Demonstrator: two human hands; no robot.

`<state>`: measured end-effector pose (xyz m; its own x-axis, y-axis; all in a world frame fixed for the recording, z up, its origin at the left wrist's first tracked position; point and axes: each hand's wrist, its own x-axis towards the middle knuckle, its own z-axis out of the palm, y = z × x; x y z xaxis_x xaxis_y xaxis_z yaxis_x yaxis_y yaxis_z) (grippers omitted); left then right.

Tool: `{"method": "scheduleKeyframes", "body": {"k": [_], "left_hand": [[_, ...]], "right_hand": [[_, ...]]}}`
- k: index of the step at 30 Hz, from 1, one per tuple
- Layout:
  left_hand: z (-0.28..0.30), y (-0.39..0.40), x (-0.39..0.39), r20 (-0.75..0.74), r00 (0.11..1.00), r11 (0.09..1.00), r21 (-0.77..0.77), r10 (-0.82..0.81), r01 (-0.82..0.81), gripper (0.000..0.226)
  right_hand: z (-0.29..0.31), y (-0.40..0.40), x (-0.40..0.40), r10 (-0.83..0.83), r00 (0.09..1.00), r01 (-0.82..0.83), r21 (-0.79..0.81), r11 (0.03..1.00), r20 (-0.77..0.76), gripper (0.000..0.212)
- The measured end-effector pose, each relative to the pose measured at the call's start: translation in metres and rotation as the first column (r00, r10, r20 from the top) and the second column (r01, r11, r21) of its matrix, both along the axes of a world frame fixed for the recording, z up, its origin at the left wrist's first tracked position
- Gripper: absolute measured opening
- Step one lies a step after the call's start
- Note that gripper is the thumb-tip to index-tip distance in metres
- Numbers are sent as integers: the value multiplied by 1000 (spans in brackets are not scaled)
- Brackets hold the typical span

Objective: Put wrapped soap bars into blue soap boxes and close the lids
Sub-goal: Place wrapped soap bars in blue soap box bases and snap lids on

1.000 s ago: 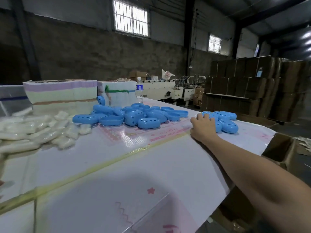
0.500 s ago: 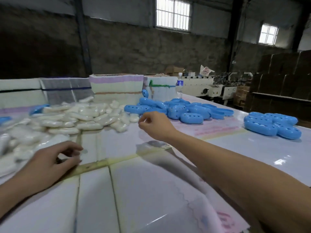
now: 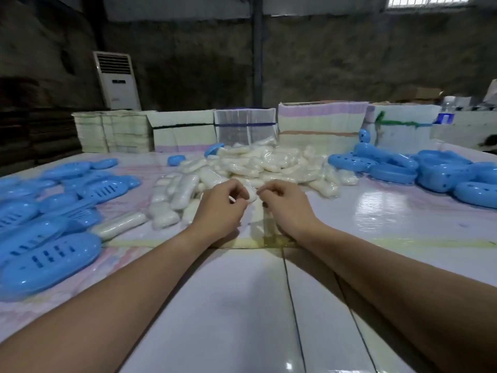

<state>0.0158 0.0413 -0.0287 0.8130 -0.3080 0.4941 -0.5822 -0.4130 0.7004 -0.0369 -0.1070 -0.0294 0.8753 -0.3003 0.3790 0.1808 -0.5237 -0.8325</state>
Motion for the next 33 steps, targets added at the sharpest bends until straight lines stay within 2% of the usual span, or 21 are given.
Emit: {"method": "scheduleKeyframes", "body": {"k": [4, 7, 9, 11, 12, 15, 17, 18, 19, 22, 24, 30, 33], "left_hand": [[15, 11, 2, 58, 997, 995, 87, 48, -53, 19], [26, 28, 16, 63, 986, 976, 150, 152, -160, 18], [35, 43, 34, 26, 972, 952, 195, 234, -235, 13], [46, 67, 53, 6, 947, 890, 340, 320, -303, 6], [51, 82, 63, 12, 931, 827, 454, 365, -330, 7], [60, 137, 84, 91, 862, 560, 726, 499, -401, 27], [60, 174, 95, 166, 797, 385, 806, 581, -449, 41], [59, 190, 99, 155, 770, 331, 838, 618, -434, 49], [57, 202, 103, 105, 750, 310, 867, 653, -391, 54], [46, 225, 109, -19, 710, 356, 874, 704, -330, 47], [40, 231, 112, 9, 710, 361, 857, 704, -369, 40], [38, 231, 110, 54, 680, 320, 853, 732, -412, 44], [39, 226, 109, 150, 703, 219, 887, 696, -406, 32]], "right_hand": [[1, 8, -6, 97, 995, -88, -284, 955, 19, 14], [-1, 18, -13, 189, 982, -158, -577, 801, -6, 17], [-3, 23, -16, 266, 963, -220, -666, 713, -34, 19], [-4, 25, -17, 318, 947, -252, -694, 674, -35, 21], [-5, 26, -17, 334, 942, -257, -700, 666, -27, 21], [-4, 24, -17, 364, 931, -268, -707, 654, -16, 22], [-4, 24, -15, 381, 924, -278, -720, 636, -20, 23], [-5, 24, -15, 388, 921, -283, -727, 626, -26, 23], [-5, 24, -15, 391, 920, -287, -733, 617, -30, 23], [-5, 24, -14, 386, 922, -289, -737, 611, -43, 23], [-5, 23, -14, 381, 923, -290, -734, 615, -45, 23], [-7, 23, -13, 367, 929, -293, -698, 654, -46, 20], [-8, 22, -12, 365, 929, -301, -691, 657, -58, 19]]}}
